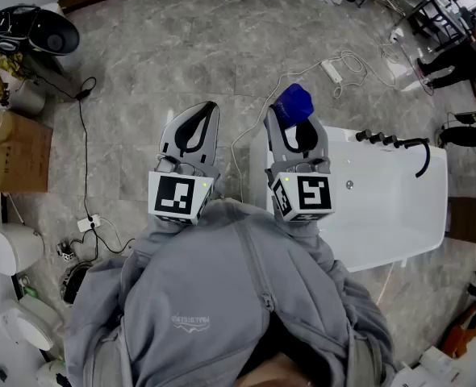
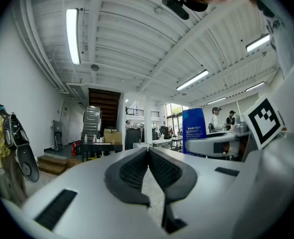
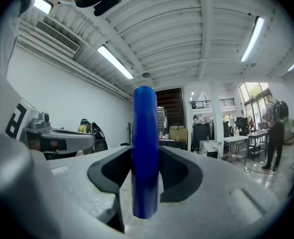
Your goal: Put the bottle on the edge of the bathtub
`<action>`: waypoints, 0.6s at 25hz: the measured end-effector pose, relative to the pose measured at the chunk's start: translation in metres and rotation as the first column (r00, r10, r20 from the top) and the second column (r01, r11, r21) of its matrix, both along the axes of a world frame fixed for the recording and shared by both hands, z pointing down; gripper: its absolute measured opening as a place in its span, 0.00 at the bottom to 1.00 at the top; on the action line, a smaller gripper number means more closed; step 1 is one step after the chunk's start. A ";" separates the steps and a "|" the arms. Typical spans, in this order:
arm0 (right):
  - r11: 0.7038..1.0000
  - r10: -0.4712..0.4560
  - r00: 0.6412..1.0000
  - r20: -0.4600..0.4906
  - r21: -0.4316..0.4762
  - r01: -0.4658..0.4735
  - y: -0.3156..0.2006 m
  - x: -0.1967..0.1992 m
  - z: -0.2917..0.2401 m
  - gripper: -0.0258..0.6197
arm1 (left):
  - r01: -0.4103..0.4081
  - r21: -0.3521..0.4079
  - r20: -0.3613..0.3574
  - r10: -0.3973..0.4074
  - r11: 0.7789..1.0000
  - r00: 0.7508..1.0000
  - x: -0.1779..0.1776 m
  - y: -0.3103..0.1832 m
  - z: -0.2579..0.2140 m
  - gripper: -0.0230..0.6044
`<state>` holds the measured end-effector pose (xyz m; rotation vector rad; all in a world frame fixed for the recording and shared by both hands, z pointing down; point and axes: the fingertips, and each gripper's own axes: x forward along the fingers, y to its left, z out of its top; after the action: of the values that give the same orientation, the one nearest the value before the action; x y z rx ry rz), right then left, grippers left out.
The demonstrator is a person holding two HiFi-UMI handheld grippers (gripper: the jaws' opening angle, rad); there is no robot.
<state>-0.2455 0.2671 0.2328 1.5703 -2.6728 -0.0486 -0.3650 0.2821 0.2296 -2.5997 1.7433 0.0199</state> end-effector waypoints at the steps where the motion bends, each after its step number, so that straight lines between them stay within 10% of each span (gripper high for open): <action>1: 1.000 -0.001 1.000 -0.001 0.000 0.001 -0.001 -0.001 0.000 0.29 | -0.001 0.001 0.000 0.001 1.000 1.000 0.000 -0.001 0.001 0.06; 15: 0.999 0.045 0.998 0.032 0.003 -0.045 -0.013 -0.024 -0.001 0.29 | -0.042 0.000 -0.013 0.042 0.999 0.999 -0.029 -0.015 0.011 0.05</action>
<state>-0.2699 0.2536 0.2319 1.6459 -2.6612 -0.0274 -0.3936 0.2674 0.2408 -2.6425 1.6921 0.0377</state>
